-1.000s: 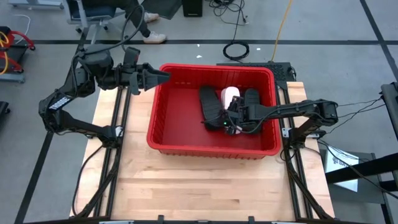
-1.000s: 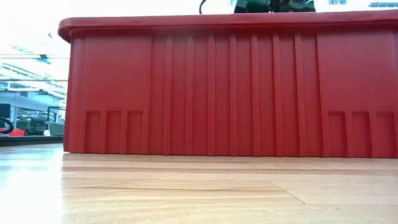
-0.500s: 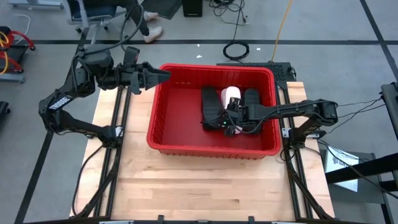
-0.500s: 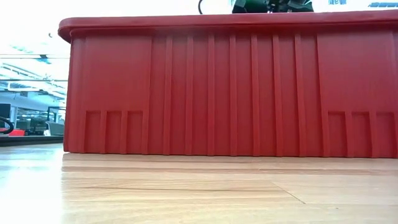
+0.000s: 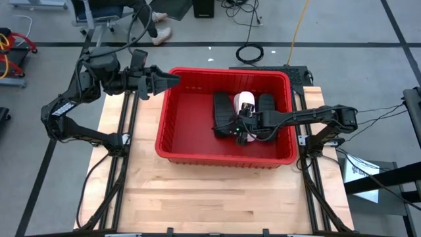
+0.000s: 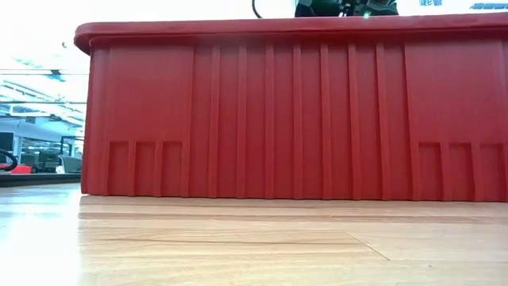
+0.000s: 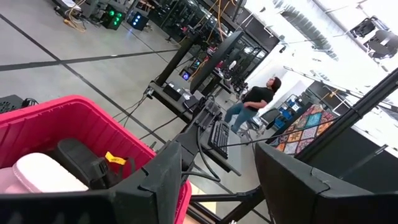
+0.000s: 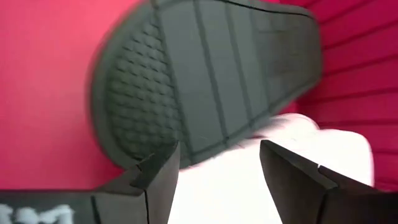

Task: Pick and place slides into bin
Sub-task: Put the black slide into the red container, then return to Home Position

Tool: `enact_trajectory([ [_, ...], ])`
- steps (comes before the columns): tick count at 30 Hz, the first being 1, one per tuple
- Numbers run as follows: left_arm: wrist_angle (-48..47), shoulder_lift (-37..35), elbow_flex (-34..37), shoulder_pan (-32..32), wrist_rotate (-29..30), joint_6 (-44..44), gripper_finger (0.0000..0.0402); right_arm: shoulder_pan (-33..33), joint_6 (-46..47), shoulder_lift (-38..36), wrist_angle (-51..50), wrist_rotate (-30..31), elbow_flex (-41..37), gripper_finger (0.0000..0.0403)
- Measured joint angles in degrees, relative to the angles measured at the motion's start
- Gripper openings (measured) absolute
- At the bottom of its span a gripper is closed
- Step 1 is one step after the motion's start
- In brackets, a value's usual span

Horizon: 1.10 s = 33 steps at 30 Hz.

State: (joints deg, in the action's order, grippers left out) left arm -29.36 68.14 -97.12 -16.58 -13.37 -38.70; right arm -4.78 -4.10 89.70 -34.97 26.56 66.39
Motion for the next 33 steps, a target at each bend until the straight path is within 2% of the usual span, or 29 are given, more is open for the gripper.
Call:
enact_trajectory([
  [5, -0.55, 0.00, 0.00, 0.00, 0.00, 1.17, 0.0198, 0.00, 1.48, -1.16, -0.82, 1.93, 0.00, 0.0212],
  [10, -0.72, -0.23, 0.00, 0.00, -0.04, 2.89, 0.0198, 0.02, 9.16, -6.14, 1.37, 1.68, 0.15, 0.0212],
  [18, -5.20, -3.29, 0.00, 0.00, 0.04, 9.82, 0.0198, 0.11, 18.50, -19.41, 14.54, -4.72, 0.28, 0.0212],
  [22, -9.68, -6.03, 0.00, -0.07, 3.44, 14.03, 0.0198, 0.35, 21.10, -24.66, 23.58, -8.54, 0.28, 0.0212],
  [28, -11.17, -10.14, 0.00, -0.07, 7.48, 20.29, 0.0198, 1.79, 21.49, -29.42, 34.24, -8.82, 0.31, 0.0212],
  [33, -11.42, -12.35, 0.00, -0.07, 7.48, 20.59, 0.0198, 1.99, 21.46, -31.23, 35.83, -8.75, 0.29, 0.0212],
])
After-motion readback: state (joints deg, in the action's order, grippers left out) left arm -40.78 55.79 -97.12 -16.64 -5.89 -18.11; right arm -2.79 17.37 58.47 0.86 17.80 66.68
